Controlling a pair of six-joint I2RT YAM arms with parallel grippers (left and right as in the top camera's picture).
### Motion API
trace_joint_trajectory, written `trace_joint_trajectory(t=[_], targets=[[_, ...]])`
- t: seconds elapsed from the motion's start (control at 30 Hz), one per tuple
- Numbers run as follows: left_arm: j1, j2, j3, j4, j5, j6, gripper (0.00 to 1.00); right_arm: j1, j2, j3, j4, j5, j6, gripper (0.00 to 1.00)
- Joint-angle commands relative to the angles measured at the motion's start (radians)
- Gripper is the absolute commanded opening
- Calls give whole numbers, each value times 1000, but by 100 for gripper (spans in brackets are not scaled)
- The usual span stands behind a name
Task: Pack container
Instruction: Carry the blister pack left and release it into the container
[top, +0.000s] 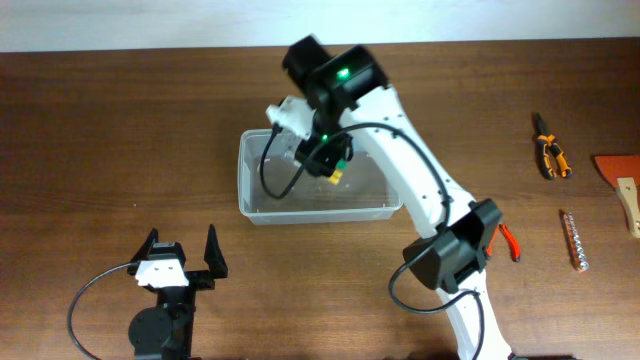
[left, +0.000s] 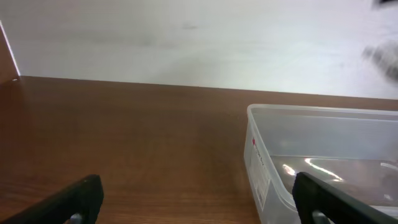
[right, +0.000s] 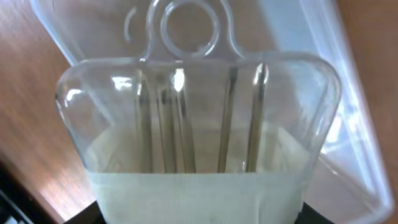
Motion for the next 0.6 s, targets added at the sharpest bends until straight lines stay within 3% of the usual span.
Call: trace_joint_trajectory(t=[0.0, 0.23, 0.43, 0.5, 0.57], targets=[[-4, -6, -3, -5, 0, -2, 99, 3, -25, -104, 42, -8, -45, 58], [-4, -6, -3, -5, 0, -2, 99, -7, -25, -288, 149, -5, -86, 58], [-4, -6, -3, -5, 0, -2, 99, -32, -25, -336, 207, -6, -85, 59], [-4, -6, -3, -5, 0, -2, 99, -41, -25, -336, 217, -10, -85, 67], [-4, -6, -3, -5, 0, -2, 99, -52, -25, -336, 225, -10, -86, 67]])
